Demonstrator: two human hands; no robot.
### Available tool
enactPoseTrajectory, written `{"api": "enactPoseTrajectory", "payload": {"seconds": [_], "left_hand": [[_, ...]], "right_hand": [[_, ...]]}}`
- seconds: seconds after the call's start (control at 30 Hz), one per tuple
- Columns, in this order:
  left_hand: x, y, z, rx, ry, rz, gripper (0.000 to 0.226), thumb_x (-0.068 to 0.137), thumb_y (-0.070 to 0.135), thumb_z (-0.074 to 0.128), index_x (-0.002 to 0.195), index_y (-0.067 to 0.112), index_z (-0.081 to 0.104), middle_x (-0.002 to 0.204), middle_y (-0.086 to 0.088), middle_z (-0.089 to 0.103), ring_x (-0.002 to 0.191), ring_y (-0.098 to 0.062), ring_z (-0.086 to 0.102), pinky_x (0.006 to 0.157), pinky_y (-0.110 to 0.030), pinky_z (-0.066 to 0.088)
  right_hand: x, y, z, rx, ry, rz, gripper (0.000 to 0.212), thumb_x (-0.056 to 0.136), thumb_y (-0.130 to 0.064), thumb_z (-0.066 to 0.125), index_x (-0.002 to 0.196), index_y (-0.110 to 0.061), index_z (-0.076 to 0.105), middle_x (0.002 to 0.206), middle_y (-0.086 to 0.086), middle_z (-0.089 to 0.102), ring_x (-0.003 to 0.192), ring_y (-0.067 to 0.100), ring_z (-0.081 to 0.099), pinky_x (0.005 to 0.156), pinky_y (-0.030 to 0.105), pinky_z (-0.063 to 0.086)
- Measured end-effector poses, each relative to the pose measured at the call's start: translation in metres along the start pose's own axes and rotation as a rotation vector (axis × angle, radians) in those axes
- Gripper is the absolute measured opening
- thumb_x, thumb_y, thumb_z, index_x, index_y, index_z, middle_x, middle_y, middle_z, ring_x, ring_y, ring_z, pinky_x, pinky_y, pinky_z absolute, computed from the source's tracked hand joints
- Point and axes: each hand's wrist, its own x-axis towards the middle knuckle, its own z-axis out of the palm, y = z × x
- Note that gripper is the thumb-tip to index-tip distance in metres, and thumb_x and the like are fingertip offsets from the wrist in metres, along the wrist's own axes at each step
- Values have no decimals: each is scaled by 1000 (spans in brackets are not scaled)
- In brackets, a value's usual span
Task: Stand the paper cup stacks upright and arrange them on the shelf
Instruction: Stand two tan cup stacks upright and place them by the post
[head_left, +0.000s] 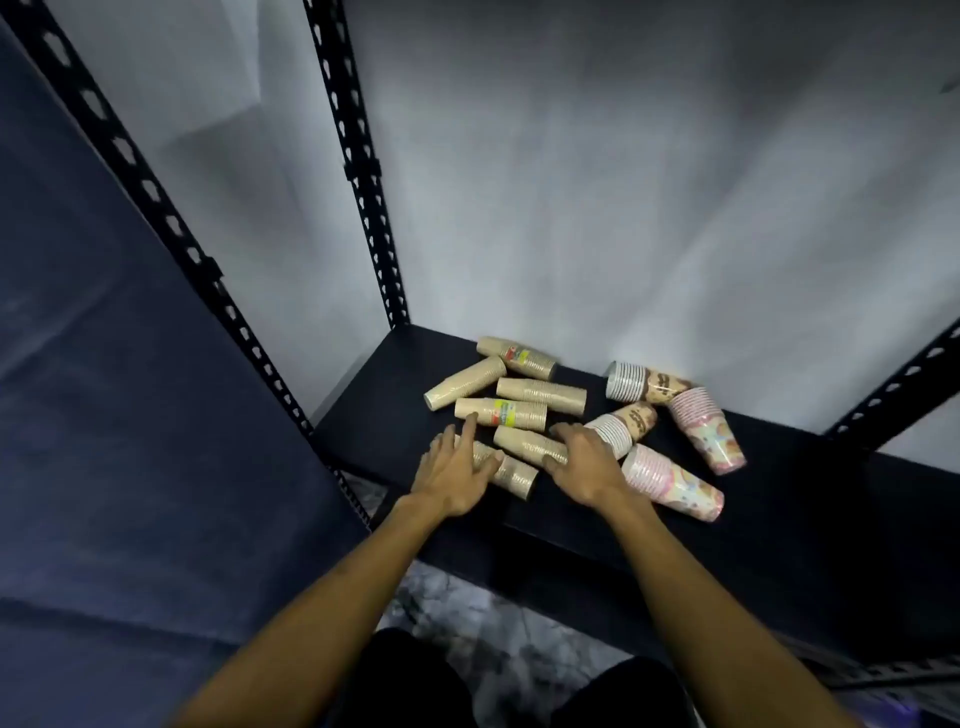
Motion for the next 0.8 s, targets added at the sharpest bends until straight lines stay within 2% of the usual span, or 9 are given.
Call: {"api": "enactPoseTrajectory", "payload": {"seconds": [0.13,0.27,0.4,0.5,0.6,0.67,0.73,0.8], "left_hand": [[44,-26,56,-113,124,-78,81,97,71,24,161,27,-1,169,-13,-2,156,-33,1,126,-50,7],[77,-48,108,-177,402,31,79,96,73,20,159,28,13,170,-1,2,155,-24,10,126,-48,8],[88,-60,128,-133,559,86,78,96,73,19,158,26,14,170,1,0,155,-19,13,126,-44,9],[90,-62,132,-190,579,113,82,96,73,22,160,27,6,170,-2,-8,156,-17,7,126,-41,6],[87,-64,131,-215,548,129,90,93,77,19,161,23,-4,170,-1,-11,156,-11,5,127,-38,0],[84,-67,127,-272,479,135,95,92,79,22,161,21,-9,170,4,-9,155,-8,3,127,-37,-3],[83,-71,121,-332,394,147,95,90,80,26,161,26,-10,168,11,-11,156,-13,1,127,-40,-2],[82,-76,116,-374,312,151,92,89,80,32,160,35,-7,167,17,-12,156,-25,-2,124,-48,4]], "right_hand": [[19,23,53,-49,214,-99,46,95,-33,59,137,-14,56,130,6,61,121,29,54,104,42,37],[37,47,108,-78,490,-207,43,96,-39,49,131,-18,62,127,-1,65,115,22,58,94,35,36],[39,56,134,-12,687,-283,33,95,-31,66,126,-19,68,124,-4,68,112,17,58,91,31,36],[42,59,138,3,737,-292,35,89,-30,75,122,-21,71,122,-5,71,110,17,61,89,32,38],[41,60,134,67,696,-263,36,86,-36,76,119,-23,74,117,-5,74,105,18,66,87,45,50],[35,57,128,129,663,-233,36,86,-40,75,118,-24,75,115,-6,74,102,17,66,87,47,52],[28,54,126,184,645,-209,35,87,-41,73,118,-24,75,115,-7,74,104,16,65,92,44,51],[23,50,125,263,624,-173,34,90,-42,70,119,-24,74,118,-8,73,108,14,63,96,32,47]]}}
